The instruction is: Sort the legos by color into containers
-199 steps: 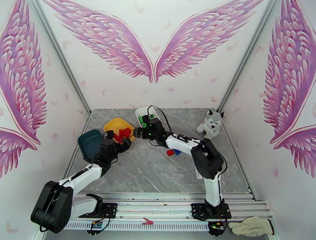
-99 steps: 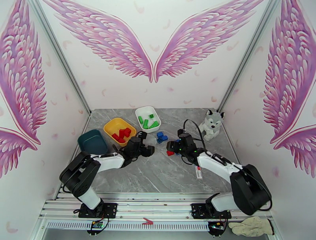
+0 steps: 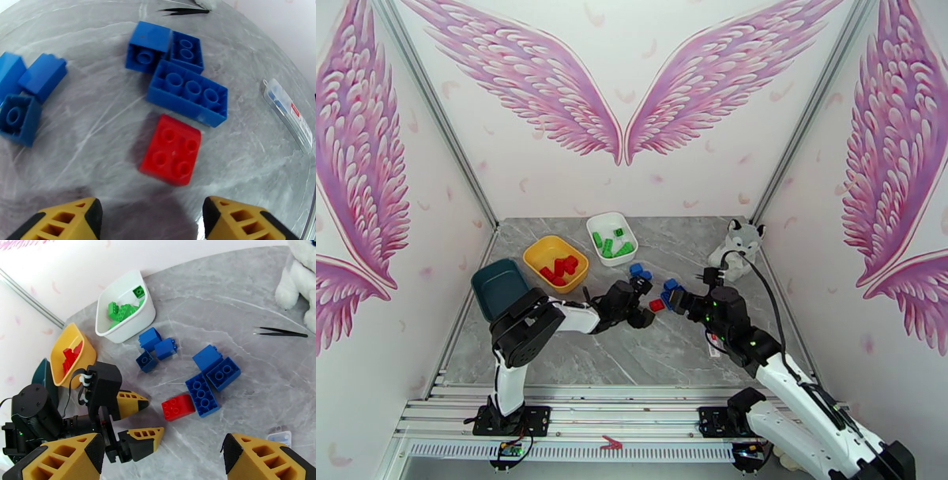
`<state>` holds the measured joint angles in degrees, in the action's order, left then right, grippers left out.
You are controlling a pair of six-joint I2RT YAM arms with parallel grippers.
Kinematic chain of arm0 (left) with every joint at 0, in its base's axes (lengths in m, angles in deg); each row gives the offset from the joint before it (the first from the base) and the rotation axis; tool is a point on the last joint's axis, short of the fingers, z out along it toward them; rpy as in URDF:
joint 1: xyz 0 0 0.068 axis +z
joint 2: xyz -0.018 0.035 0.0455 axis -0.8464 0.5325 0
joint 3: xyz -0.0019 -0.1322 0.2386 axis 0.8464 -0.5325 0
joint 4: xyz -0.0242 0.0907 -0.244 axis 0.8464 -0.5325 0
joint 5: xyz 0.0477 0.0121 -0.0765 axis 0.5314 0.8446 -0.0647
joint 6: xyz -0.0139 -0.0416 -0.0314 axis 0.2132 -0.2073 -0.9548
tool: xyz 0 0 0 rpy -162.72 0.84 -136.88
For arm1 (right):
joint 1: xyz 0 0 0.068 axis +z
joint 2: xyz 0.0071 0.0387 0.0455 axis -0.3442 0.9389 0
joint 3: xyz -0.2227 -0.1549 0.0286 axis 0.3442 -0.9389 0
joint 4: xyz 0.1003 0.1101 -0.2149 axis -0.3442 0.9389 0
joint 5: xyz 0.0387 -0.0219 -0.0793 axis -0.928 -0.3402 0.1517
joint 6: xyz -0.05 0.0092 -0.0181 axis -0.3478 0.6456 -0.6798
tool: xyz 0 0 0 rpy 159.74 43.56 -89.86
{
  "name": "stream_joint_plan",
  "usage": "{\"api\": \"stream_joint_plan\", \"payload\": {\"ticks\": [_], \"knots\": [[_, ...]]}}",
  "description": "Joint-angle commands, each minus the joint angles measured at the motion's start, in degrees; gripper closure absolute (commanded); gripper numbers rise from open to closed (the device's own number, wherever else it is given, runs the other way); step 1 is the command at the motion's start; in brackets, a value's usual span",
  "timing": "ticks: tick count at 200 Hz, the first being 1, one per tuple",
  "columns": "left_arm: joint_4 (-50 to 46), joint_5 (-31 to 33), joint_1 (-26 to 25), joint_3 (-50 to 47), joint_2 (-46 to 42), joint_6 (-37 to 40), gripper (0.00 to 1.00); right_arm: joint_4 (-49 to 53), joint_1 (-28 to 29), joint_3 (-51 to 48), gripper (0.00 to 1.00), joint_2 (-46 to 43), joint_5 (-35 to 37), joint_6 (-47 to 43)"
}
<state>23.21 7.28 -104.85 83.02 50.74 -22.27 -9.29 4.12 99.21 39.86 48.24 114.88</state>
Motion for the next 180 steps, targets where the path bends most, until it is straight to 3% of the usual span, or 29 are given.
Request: {"api": "stream_joint_plan", "payload": {"ticks": [1, 34, 70, 110, 180], "knots": [[-3.8, 2.8, -1.6, 4.4, 2.5, 4.9, 0.28, 3.4, -0.5, -1.3, 0.15, -0.5, 1.3, 0.4], [-7.4, 6.9, -3.1, 8.6, 5.9, 7.4, 0.32, 3.3, -0.7, -1.4, 0.16, -0.1, 0.9, 0.2], [-9.3, 9.2, -3.9, 11.8, 8.4, 8.7, 0.43, 3.7, -1.0, -1.6, 0.17, -0.6, 1.5, 0.1], [-9.4, 8.4, -4.5, 12.5, 9.3, 9.2, 0.53, 3.4, -1.4, -2.0, 0.17, -0.6, 1.7, 0.1], [-7.2, 6.1, -4.3, 10.2, 7.4, 7.6, 0.81, 1.8, -1.5, -2.2, 0.20, 0.7, 1.1, 0.1]]}}
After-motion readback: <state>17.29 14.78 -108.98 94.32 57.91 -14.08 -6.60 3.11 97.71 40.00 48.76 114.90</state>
